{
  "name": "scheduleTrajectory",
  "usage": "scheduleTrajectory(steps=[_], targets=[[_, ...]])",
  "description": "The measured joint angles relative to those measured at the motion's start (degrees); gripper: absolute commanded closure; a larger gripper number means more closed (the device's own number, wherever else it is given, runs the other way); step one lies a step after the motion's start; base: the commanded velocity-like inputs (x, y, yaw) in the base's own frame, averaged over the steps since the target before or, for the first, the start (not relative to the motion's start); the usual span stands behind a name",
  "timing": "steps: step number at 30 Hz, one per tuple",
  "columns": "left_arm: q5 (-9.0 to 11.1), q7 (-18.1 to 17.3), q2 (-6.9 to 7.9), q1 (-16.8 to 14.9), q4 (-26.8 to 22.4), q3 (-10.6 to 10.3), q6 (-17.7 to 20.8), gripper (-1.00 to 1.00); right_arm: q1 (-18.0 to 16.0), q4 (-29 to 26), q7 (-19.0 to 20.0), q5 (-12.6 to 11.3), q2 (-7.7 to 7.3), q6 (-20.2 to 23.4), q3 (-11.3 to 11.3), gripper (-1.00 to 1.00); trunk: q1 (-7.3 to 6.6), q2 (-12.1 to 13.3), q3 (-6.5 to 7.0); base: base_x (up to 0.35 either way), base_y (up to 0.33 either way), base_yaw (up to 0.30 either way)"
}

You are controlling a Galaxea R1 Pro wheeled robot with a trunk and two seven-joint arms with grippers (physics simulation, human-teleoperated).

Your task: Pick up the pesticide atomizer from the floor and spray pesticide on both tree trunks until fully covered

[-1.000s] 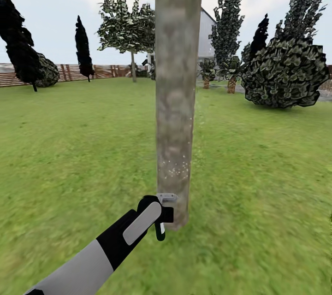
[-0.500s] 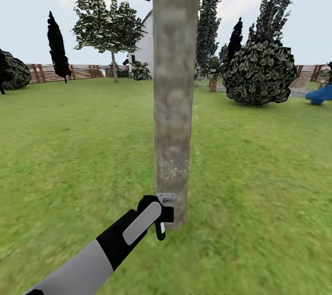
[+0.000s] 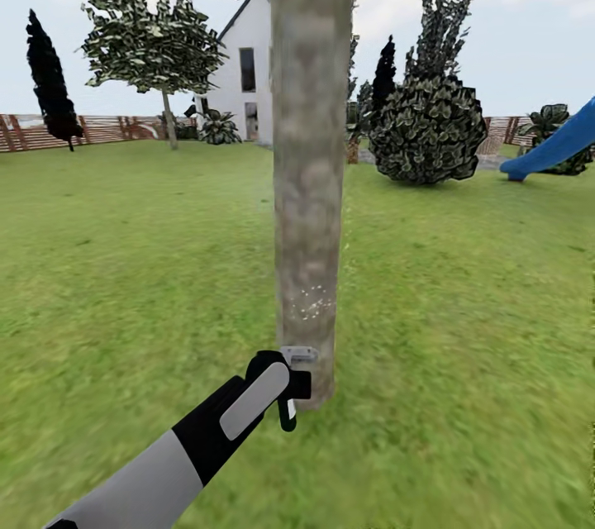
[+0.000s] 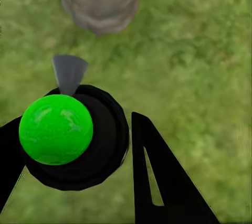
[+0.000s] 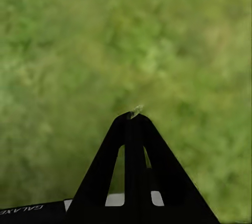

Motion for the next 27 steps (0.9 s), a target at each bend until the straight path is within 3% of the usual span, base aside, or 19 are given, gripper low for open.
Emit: scheduleTrajectory(steps=[8, 13, 14, 16, 17, 19, 20, 23, 27], targets=[[0.0, 0.2, -0.02, 0.0, 0.1, 0.0, 0.1, 1.0, 0.0, 0.0, 0.0, 0.0, 0.0, 0.0, 0.0, 1.0, 0.0, 0.0, 0.0, 0.09, 0.112, -0.056], [0.7, 4.5, -0.53, 0.0, -1.0, 0.1, 1.7, 1.0, 0.0, 0.0, 0.0, -0.1, -0.07, 0.0, 0.0, 1.0, 0.0, 0.0, 0.0, 0.003, 0.002, -0.001], [1.8, 7.1, -0.86, 0.0, -2.2, 0.1, 2.9, 1.0, 0.0, 0.0, 0.0, -0.2, -0.06, 0.0, 0.0, 1.0, 0.0, 0.0, 0.0, 0.0, 0.0, 0.0], [7.0, 15.3, -1.9, -0.2, -4.0, 0.0, 4.7, 1.0, 0.0, 0.0, -0.1, -0.2, -0.04, 0.1, 0.0, 1.0, 0.0, 0.0, 0.0, 0.0, 0.0, 0.0], [9.9, 19.3, -2.18, -0.6, -5.0, 0.0, 5.0, 1.0, 0.0, 0.0, -0.1, -0.2, -0.02, 0.1, 0.0, 1.0, 0.0, 0.0, 0.0, 0.0, 0.0, 0.0], [17.8, 27.6, -2.55, -3.4, -8.2, -0.1, 5.4, 1.0, 0.0, -0.1, -0.2, -0.1, 0.0, 0.1, 0.1, 1.0, 0.0, 0.0, 0.01, 0.0, 0.0, 0.0], [19.8, 29.5, -2.64, -5.3, -8.9, -0.1, 5.5, 1.0, 0.0, -0.1, -0.2, -0.1, 0.0, 0.1, 0.1, 1.0, 0.0, 0.0, 0.01, 0.0, 0.0, 0.0], [21.2, 32.0, -2.9, -8.4, -10.0, -0.1, 5.7, 1.0, 0.0, -0.1, -0.2, 0.0, 0.0, 0.1, 0.2, 1.0, 0.0, 0.0, 0.01, 0.0, 0.0, 0.0], [21.9, 34.1, -3.4, -15.9, -10.8, -0.1, 5.8, 1.0, 0.0, -0.1, -0.3, 0.1, 0.08, 0.1, 0.4, 1.0, 0.0, 0.0, 0.01, 0.0, 0.0, 0.0]])
